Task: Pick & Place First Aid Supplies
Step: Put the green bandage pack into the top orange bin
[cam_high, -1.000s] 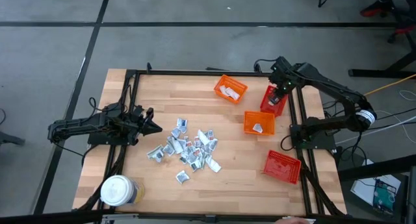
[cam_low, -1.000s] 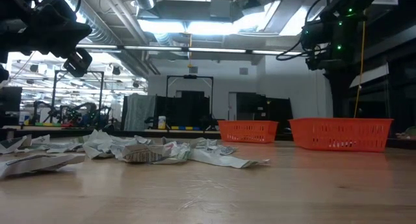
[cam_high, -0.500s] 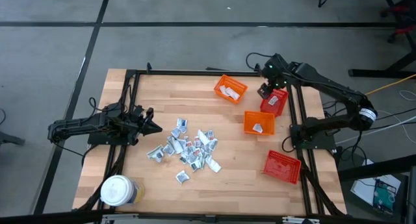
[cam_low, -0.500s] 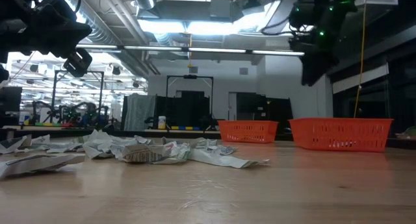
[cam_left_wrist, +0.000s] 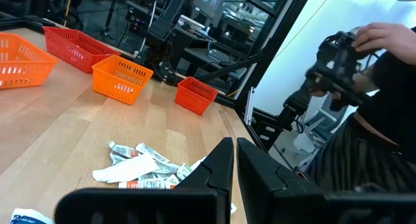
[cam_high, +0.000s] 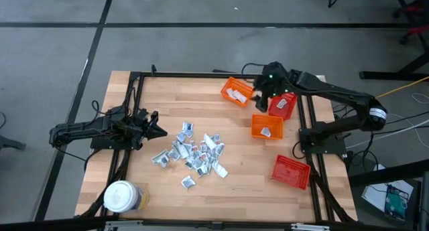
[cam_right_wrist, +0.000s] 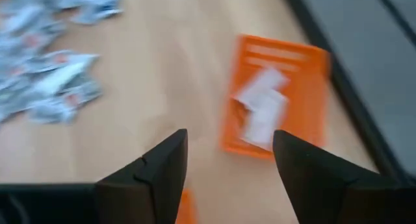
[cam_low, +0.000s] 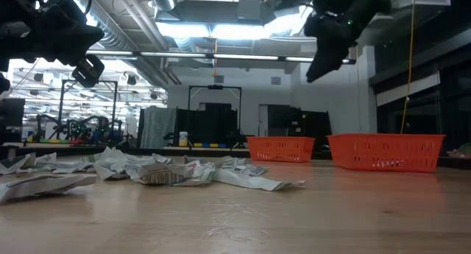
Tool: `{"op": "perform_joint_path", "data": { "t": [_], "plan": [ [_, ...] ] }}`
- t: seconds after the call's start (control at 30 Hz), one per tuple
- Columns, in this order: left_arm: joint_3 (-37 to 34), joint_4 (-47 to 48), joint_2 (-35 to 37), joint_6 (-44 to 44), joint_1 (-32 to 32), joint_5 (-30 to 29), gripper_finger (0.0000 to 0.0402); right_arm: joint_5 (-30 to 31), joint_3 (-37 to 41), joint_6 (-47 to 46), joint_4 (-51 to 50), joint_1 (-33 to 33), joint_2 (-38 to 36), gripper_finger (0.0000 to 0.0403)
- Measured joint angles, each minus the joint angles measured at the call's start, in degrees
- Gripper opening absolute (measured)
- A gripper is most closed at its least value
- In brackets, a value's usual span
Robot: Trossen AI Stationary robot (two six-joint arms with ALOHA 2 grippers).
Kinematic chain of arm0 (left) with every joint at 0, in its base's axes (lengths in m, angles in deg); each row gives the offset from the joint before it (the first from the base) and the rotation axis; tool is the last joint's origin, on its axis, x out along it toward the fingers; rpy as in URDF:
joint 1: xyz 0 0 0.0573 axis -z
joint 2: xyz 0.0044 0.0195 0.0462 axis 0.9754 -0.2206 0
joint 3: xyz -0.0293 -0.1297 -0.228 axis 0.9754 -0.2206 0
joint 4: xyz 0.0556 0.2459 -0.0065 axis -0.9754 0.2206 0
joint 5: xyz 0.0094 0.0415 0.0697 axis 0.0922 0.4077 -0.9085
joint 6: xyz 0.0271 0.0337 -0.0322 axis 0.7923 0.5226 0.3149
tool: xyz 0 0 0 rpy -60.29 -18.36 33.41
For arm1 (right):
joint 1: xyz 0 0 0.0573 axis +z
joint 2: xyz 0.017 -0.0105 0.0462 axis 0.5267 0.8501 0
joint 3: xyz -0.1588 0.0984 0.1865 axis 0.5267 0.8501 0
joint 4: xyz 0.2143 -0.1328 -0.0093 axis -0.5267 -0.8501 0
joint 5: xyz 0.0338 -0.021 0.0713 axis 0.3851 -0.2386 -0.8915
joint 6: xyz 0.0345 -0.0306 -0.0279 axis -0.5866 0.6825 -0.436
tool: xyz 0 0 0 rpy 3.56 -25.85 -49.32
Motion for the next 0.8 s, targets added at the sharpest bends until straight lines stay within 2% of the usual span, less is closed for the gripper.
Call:
{"op": "perform_joint_path", "data": {
  "t": [0.27,0.63,0.73,0.8],
  "plan": [
    [0.0,0.0,0.0,0.0,0.0,0.0,0.0015,-13.0,0.0,4.6,0.3,8.3,3.7,0.0226],
    [0.0,0.0,0.0,0.0,0.0,0.0,0.0016,-14.2,0.0,4.3,4.8,20.2,13.5,0.0226],
    [0.0,0.0,0.0,0.0,0.0,0.0,0.0015,-14.6,0.0,0.9,7.2,22.9,17.3,0.0222],
    [0.0,0.0,0.0,0.0,0.0,0.0,0.0016,-18.5,-0.1,-3.1,8.1,24.3,19.4,0.0217]
  ]
}}
